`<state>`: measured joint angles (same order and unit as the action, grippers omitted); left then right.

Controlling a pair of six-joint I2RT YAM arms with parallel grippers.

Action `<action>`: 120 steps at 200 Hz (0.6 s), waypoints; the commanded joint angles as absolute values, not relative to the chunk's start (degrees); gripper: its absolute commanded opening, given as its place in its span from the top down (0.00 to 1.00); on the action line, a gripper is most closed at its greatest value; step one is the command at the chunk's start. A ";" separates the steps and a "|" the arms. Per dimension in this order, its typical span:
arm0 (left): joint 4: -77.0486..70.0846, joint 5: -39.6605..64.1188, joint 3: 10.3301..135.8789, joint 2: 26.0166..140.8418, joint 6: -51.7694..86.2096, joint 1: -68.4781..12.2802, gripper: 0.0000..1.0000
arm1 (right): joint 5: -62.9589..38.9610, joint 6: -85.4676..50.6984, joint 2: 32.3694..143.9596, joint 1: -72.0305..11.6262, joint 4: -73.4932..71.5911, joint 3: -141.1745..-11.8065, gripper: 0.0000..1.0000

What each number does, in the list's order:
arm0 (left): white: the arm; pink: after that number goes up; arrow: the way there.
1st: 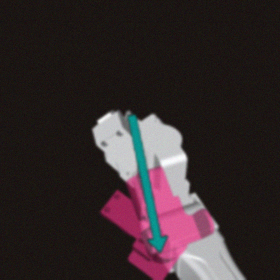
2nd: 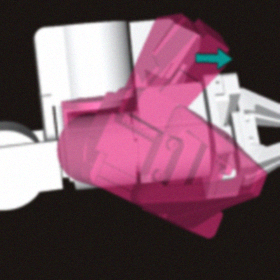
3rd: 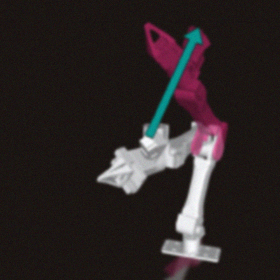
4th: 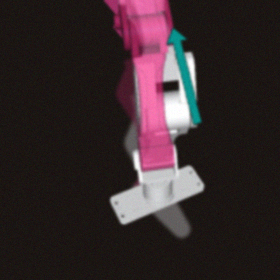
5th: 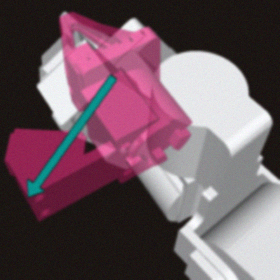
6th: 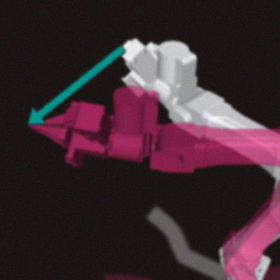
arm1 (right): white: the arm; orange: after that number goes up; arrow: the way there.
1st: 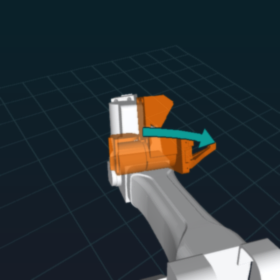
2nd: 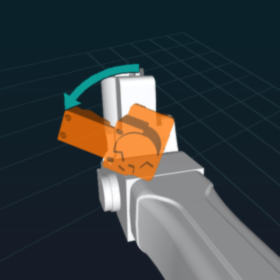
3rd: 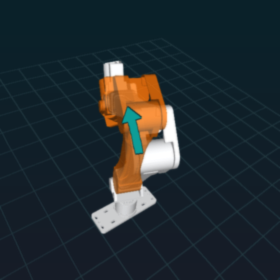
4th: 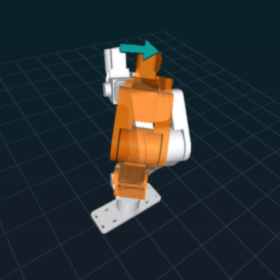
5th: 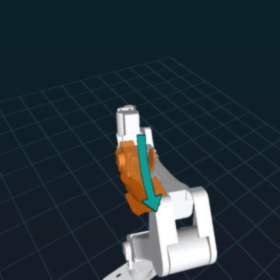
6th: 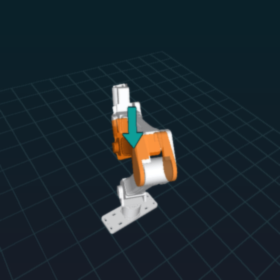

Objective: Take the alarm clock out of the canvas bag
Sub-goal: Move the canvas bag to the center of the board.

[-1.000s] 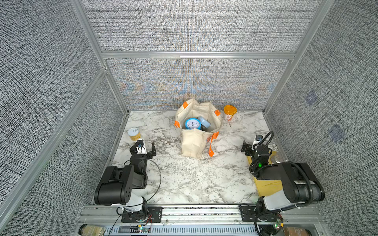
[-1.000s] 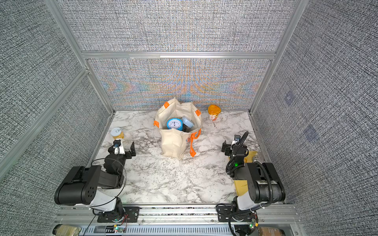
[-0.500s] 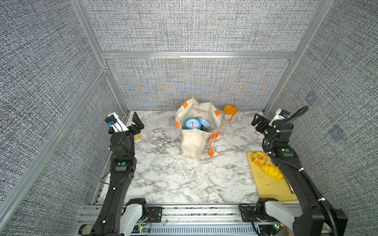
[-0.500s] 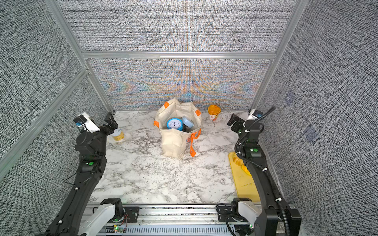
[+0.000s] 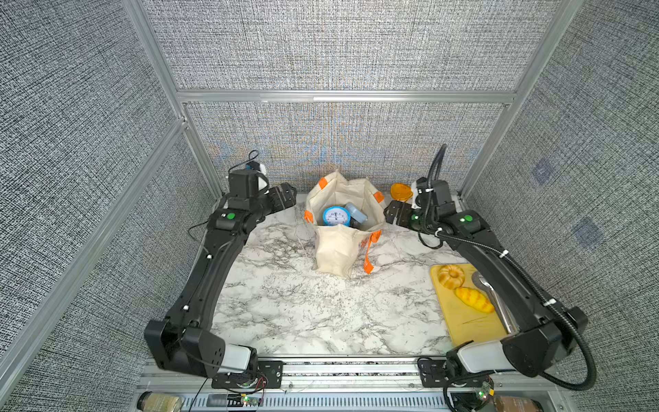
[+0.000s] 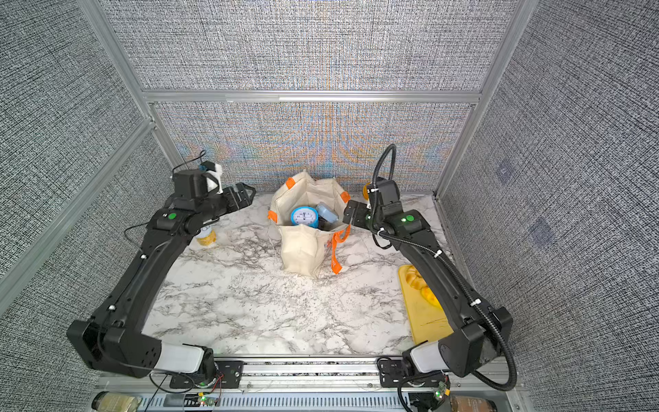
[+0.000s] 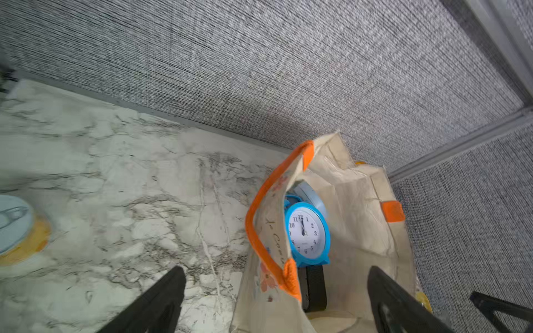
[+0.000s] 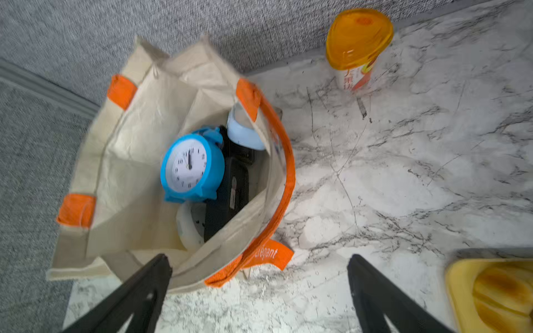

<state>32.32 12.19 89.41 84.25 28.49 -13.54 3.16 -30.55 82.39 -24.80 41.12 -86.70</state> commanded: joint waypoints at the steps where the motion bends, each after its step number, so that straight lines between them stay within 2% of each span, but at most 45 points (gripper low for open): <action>1: 43.29 11.92 95.36 90.33 26.33 -16.22 0.01 | 5.98 -28.29 82.96 -26.13 46.38 -87.50 0.01; 44: 47.67 6.49 103.73 102.01 26.48 -20.94 0.01 | 6.18 -26.33 83.15 -27.42 46.53 -86.02 0.01; 80: 54.93 -3.09 112.73 111.34 25.71 -23.71 0.03 | 4.56 -26.03 82.78 -27.68 46.01 -84.82 0.01; 107: 57.41 -2.31 118.24 116.73 24.52 -24.55 0.30 | 4.40 -25.64 82.98 -27.77 46.14 -84.79 0.02; 120: 56.71 -2.69 118.65 116.62 24.26 -25.03 0.48 | 4.22 -25.40 83.23 -27.86 46.46 -85.29 0.03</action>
<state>53.95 -0.32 117.21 115.79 25.47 -24.32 4.34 -26.11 83.02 -27.75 45.19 -84.71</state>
